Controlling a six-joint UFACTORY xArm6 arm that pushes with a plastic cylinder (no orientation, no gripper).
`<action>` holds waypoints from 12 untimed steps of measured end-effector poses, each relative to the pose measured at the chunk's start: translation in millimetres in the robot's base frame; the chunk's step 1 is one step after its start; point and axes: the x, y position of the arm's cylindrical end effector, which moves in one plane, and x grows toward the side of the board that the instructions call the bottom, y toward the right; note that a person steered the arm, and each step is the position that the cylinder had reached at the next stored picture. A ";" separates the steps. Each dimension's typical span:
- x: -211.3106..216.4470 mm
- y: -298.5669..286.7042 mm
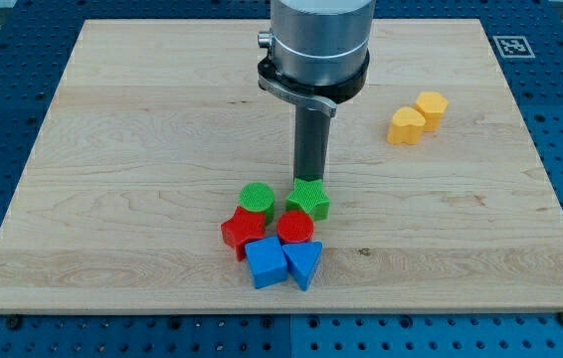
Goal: Separate the yellow blocks from each other
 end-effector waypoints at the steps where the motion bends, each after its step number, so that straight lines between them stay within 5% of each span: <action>1: -0.1 0.0; 4: -51.8 76.8; 7: -59.9 150.4; 12: -149.0 207.7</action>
